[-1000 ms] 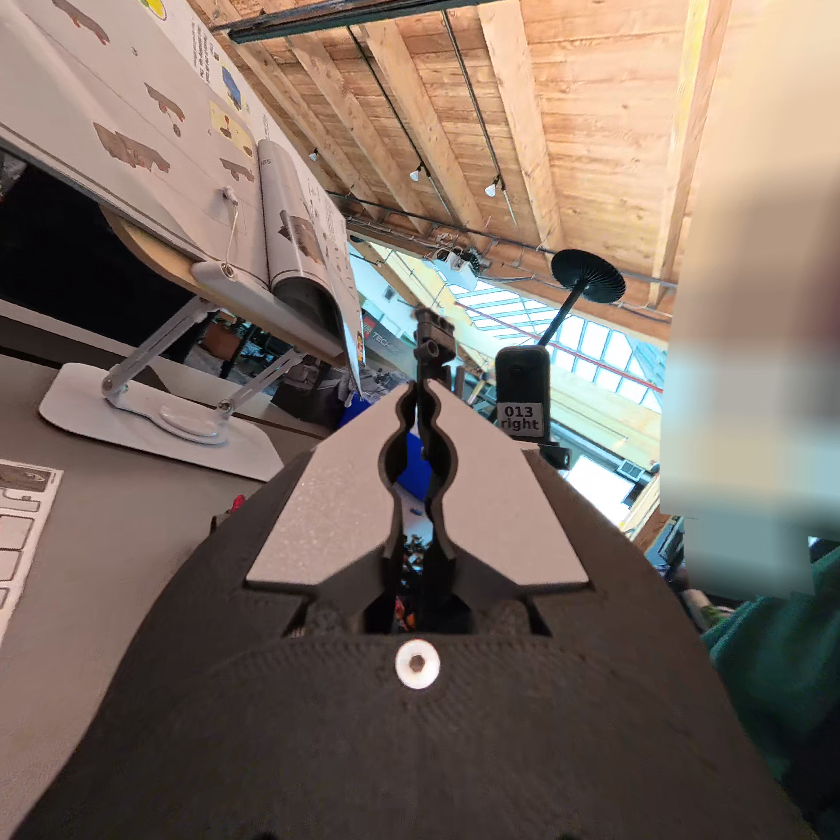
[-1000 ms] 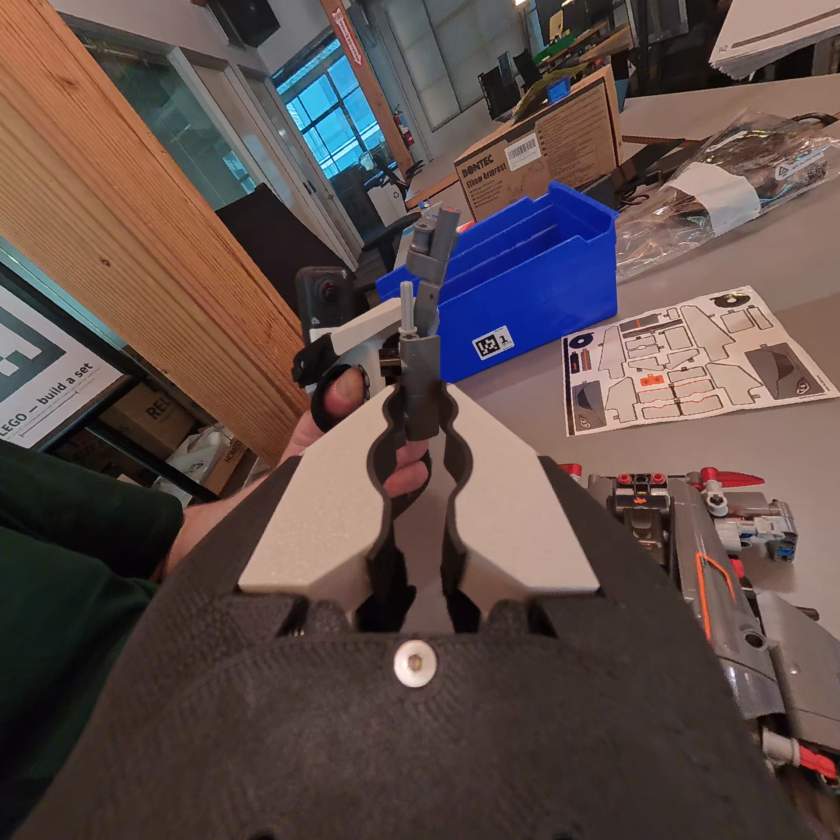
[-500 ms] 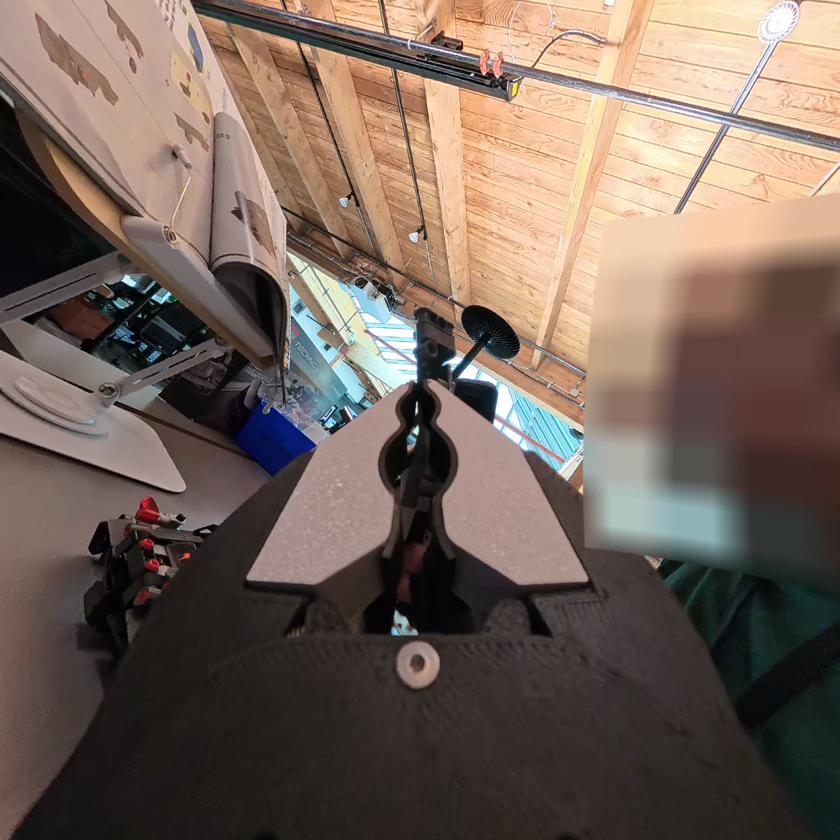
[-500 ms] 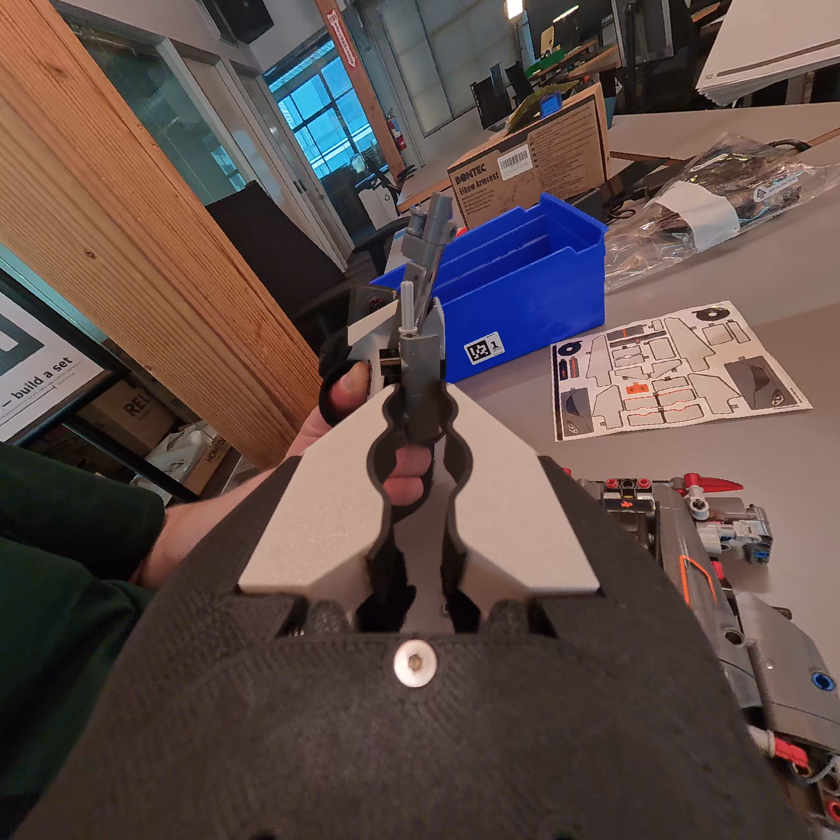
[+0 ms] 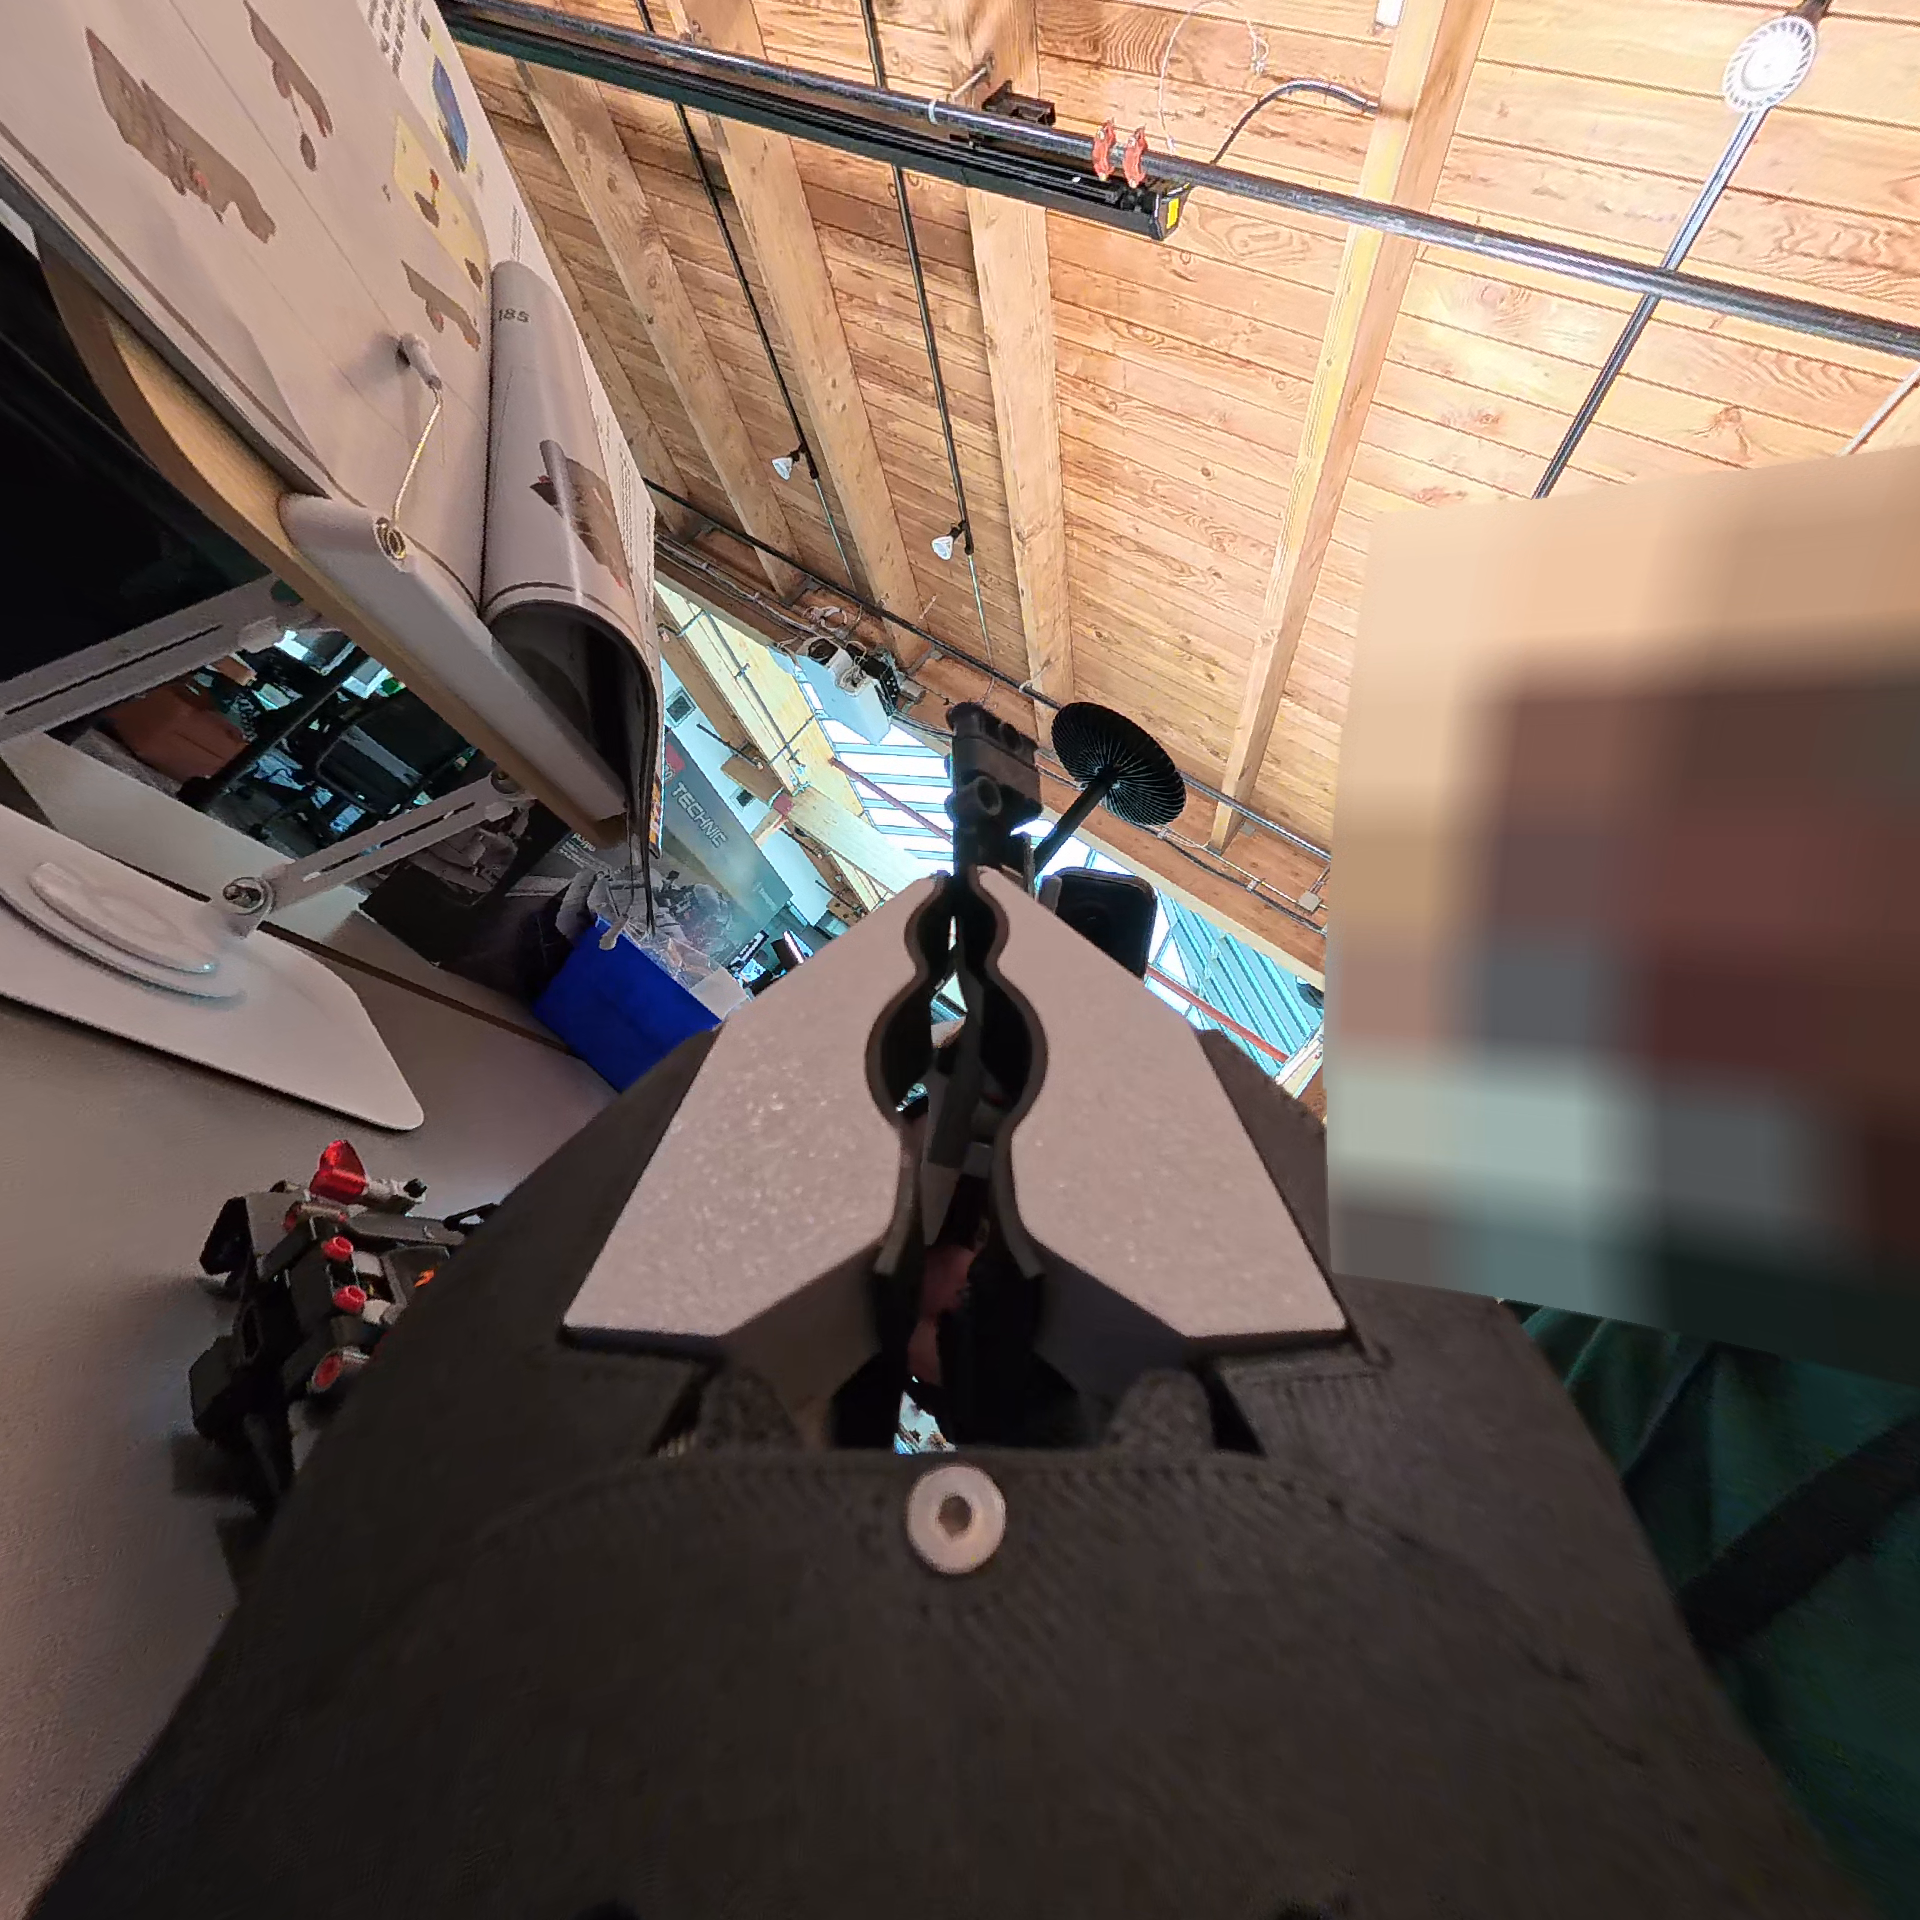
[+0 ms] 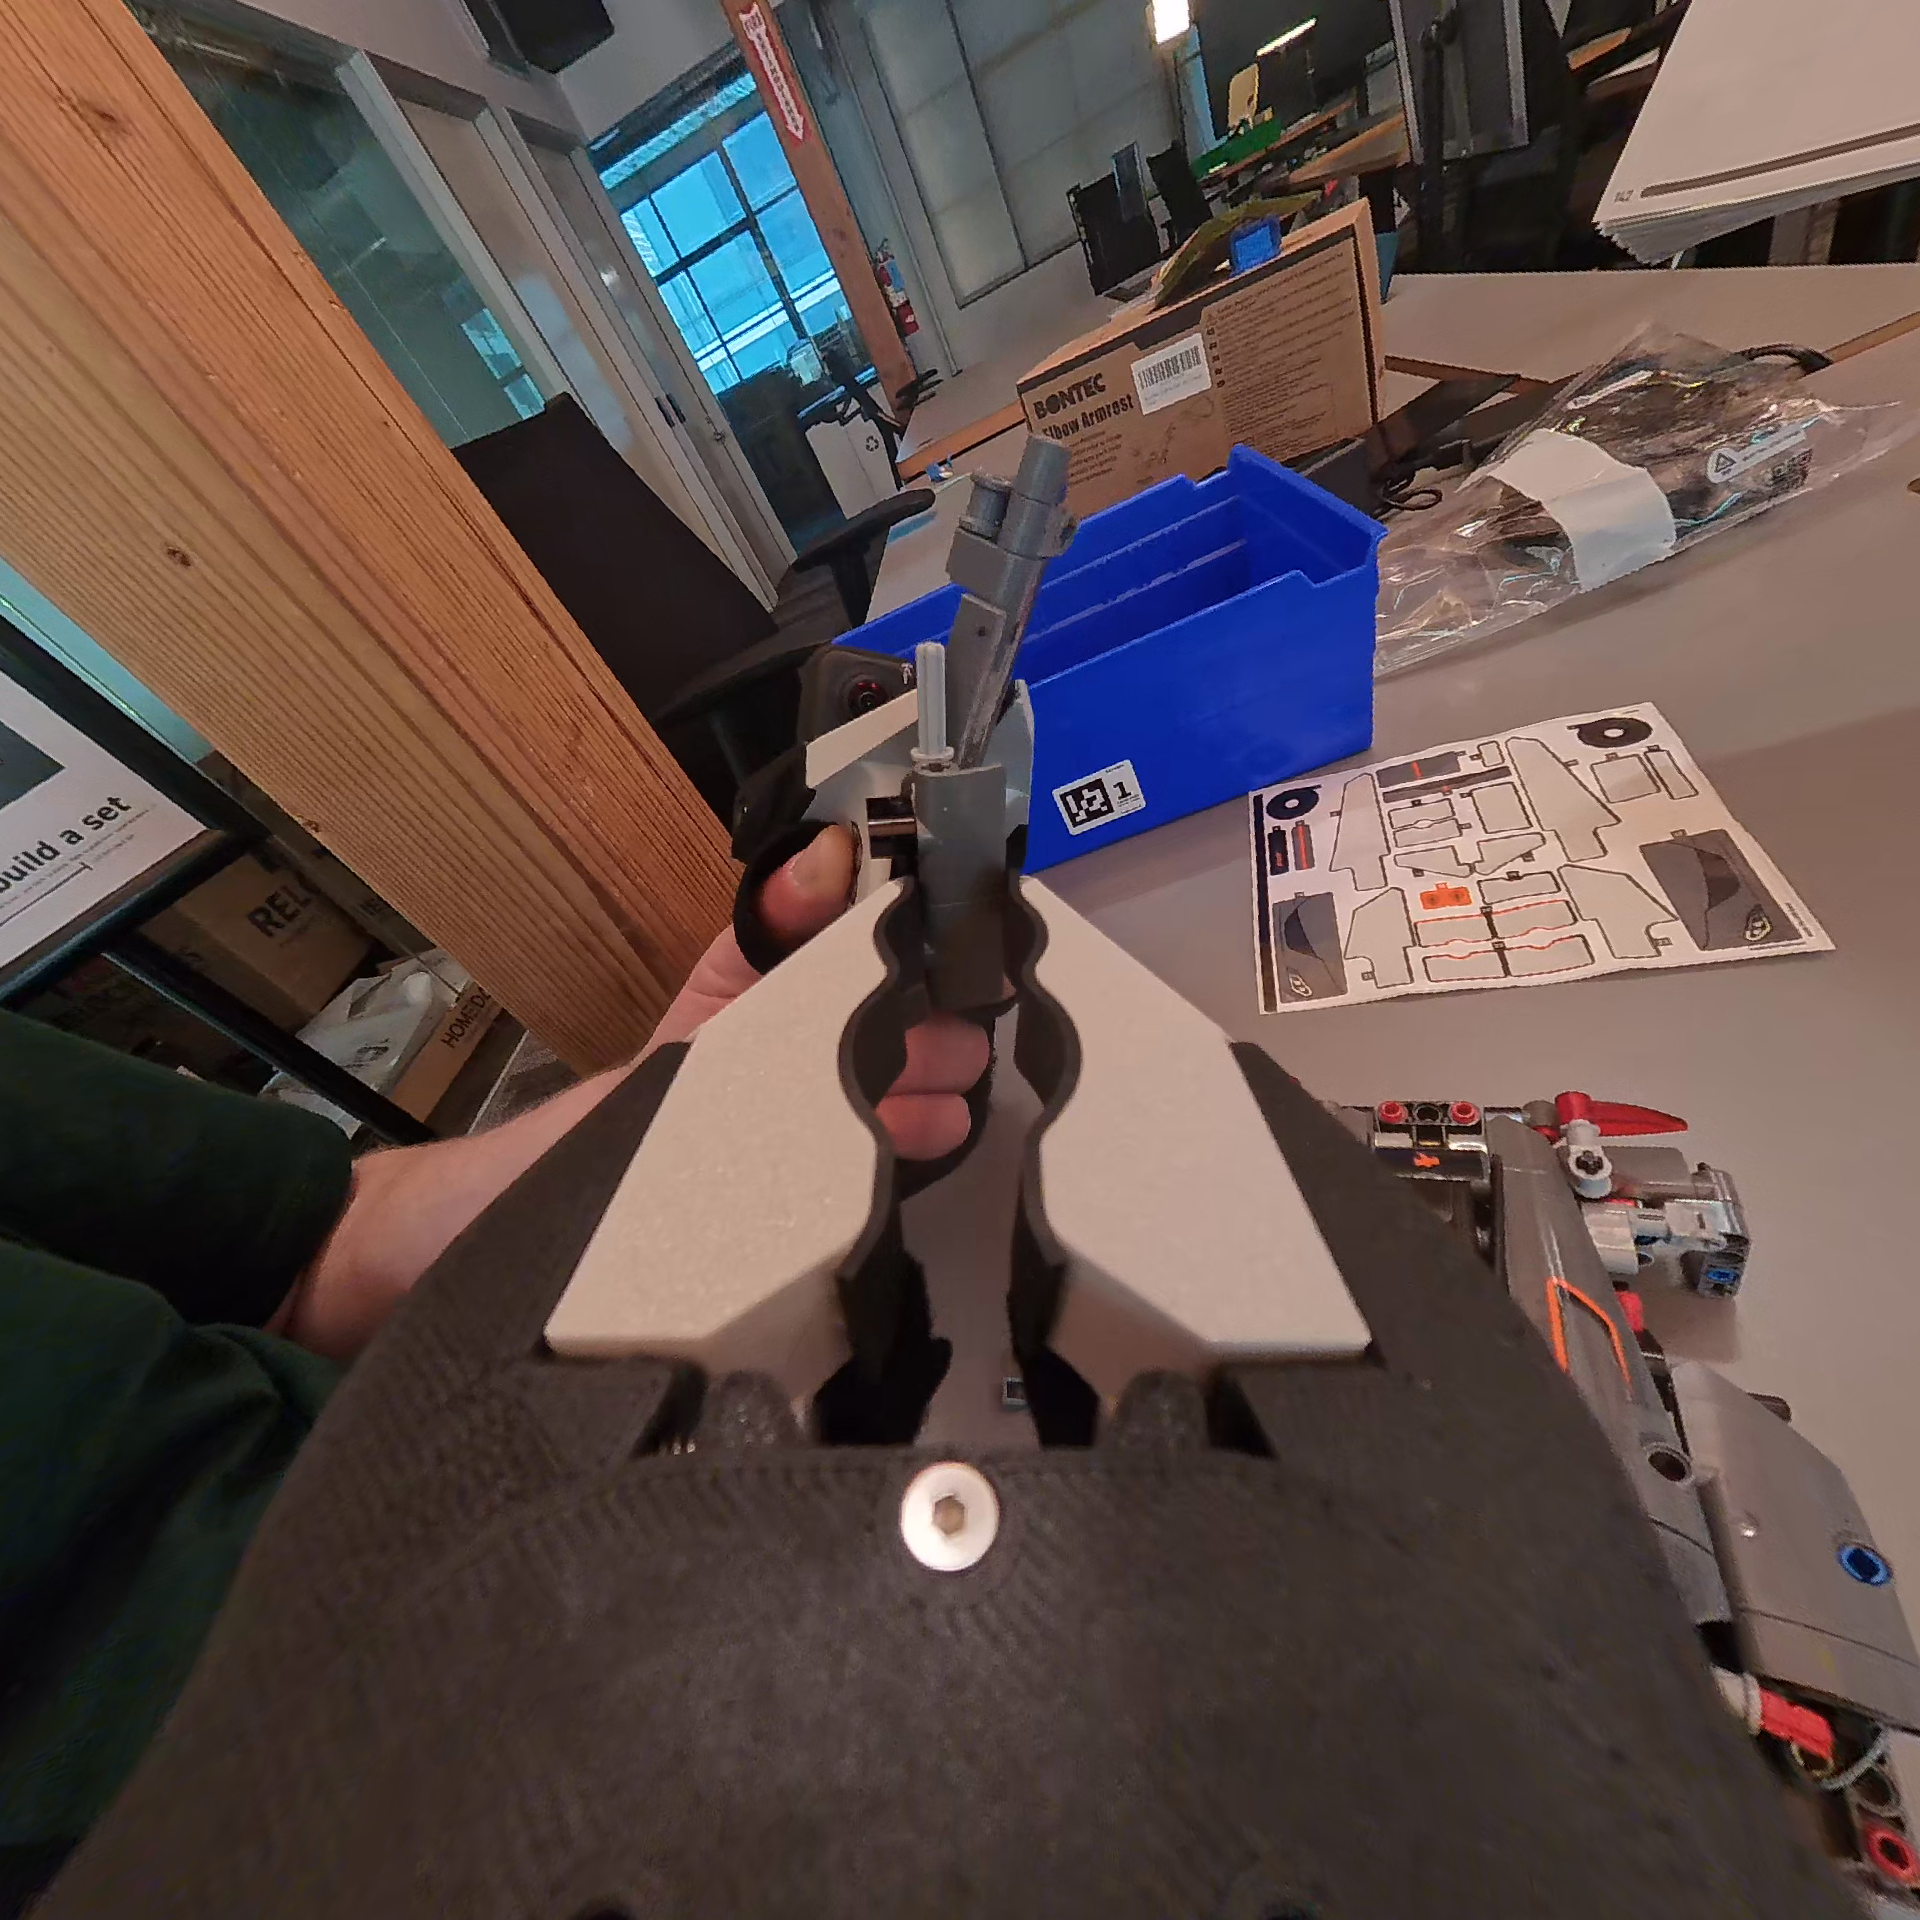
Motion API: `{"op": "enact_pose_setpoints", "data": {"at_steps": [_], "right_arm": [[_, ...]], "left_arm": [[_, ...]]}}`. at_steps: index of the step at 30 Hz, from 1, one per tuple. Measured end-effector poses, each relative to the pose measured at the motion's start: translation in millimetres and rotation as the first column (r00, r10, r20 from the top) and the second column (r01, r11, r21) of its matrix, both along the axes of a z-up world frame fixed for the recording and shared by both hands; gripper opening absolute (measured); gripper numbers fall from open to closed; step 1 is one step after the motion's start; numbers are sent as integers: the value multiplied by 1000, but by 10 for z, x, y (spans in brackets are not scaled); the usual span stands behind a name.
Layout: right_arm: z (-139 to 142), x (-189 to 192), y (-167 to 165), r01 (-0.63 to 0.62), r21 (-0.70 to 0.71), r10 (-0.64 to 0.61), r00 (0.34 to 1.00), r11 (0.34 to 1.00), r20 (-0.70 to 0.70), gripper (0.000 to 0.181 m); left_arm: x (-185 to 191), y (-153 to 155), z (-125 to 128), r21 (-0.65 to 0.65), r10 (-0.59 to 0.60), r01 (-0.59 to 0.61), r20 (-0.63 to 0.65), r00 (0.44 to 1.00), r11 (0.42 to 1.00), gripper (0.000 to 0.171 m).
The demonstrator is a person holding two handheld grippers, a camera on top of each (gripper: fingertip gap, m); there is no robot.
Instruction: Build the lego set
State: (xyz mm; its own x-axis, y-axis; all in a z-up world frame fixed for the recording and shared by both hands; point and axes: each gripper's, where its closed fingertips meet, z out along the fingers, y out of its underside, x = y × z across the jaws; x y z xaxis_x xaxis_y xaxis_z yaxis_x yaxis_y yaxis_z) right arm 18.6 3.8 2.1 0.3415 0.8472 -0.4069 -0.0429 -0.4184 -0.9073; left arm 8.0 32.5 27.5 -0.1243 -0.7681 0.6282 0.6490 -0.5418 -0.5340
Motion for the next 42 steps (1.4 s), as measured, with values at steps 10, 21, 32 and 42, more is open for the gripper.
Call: {"op": "enact_pose_setpoints", "data": {"at_steps": [10, 21, 32, 42], "right_arm": [[13, 15, 0, -4, -2, 4, 1000, 1000, -19, 12], [264, 171, -44, -176, -76, 134, 913, 981, -385, 12], [104, 166, 55, -69, -17, 64, 975, 997, -211, 13], [25, 178, 79, -16, 28, 19, 993, 999, -113, 12]], "left_arm": [[9, 7, 0, 1, 12, -12, -9, 1000, 1000, 0], [-200, 146, -425, -6, 151, -170, -437, 887, 985, 0], [-513, -143, -1434, -96, 15, -206, -878, 478, 974, 0], [-605, -246, -1737, -149, -69, -207, -933, 353, 967, 7]]}}
